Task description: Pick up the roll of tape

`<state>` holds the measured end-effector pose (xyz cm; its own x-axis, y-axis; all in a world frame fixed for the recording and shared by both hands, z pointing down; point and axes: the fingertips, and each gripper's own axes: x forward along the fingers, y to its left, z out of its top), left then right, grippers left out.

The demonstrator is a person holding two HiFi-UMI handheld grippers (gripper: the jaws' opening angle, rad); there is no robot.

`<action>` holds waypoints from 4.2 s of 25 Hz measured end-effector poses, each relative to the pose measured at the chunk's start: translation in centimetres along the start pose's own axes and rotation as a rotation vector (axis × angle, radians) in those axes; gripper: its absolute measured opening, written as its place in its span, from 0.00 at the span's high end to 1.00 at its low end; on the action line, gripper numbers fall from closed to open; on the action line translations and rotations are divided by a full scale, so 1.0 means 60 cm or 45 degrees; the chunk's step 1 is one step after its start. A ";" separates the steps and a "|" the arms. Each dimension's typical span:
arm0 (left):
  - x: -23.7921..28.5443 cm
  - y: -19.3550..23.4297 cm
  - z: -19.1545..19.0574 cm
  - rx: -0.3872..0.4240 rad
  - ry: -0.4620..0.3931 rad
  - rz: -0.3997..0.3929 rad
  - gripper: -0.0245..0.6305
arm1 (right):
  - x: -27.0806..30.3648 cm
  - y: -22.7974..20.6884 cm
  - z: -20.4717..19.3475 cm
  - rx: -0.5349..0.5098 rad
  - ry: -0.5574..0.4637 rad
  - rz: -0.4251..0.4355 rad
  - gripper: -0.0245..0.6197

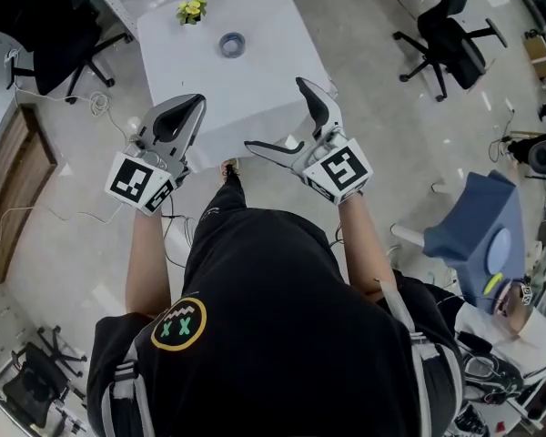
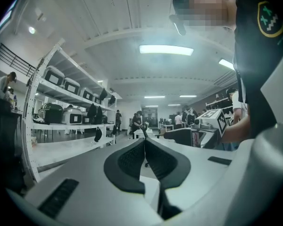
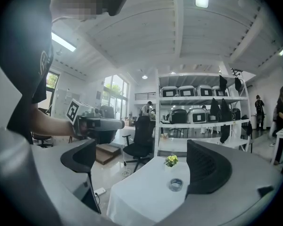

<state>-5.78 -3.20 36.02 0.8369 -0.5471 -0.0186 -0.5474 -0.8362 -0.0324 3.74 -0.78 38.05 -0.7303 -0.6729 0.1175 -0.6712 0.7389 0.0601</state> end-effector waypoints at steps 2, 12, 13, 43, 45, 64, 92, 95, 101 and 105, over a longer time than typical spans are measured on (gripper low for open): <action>0.017 0.042 0.002 -0.016 -0.005 -0.005 0.93 | 0.035 -0.028 0.009 0.000 0.012 -0.003 0.03; 0.085 0.235 -0.010 -0.050 -0.006 -0.049 0.93 | 0.208 -0.140 0.029 0.002 0.038 -0.036 0.03; 0.091 0.250 -0.011 -0.054 -0.006 -0.053 0.93 | 0.222 -0.148 0.030 0.005 0.042 -0.038 0.03; 0.245 0.390 -0.012 -0.049 0.039 0.092 0.93 | 0.373 -0.354 0.036 -0.063 0.057 0.158 0.03; 0.247 0.395 -0.013 -0.048 0.045 0.105 0.93 | 0.384 -0.360 0.035 -0.078 0.072 0.183 0.03; 0.243 0.407 -0.029 -0.066 0.081 0.162 0.93 | 0.471 -0.368 -0.182 -0.269 0.522 0.436 0.03; 0.211 0.405 -0.039 -0.058 0.178 0.183 0.93 | 0.505 -0.313 -0.642 -0.619 1.239 0.797 0.16; 0.205 0.406 -0.040 -0.059 0.186 0.194 0.93 | 0.498 -0.306 -0.664 -0.647 1.283 0.835 0.16; 0.194 0.411 -0.046 -0.069 0.208 0.211 0.93 | 0.506 -0.296 -0.686 -0.705 1.308 0.872 0.26; 0.188 0.413 -0.051 -0.077 0.222 0.225 0.93 | 0.508 -0.296 -0.697 -0.715 1.331 0.897 0.27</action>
<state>-9.92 -30.19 38.10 0.7181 -0.6786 0.1544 -0.6886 -0.7250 0.0161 -1.27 -32.98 82.02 -0.2893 -0.0003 0.9572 0.1199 0.9921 0.0366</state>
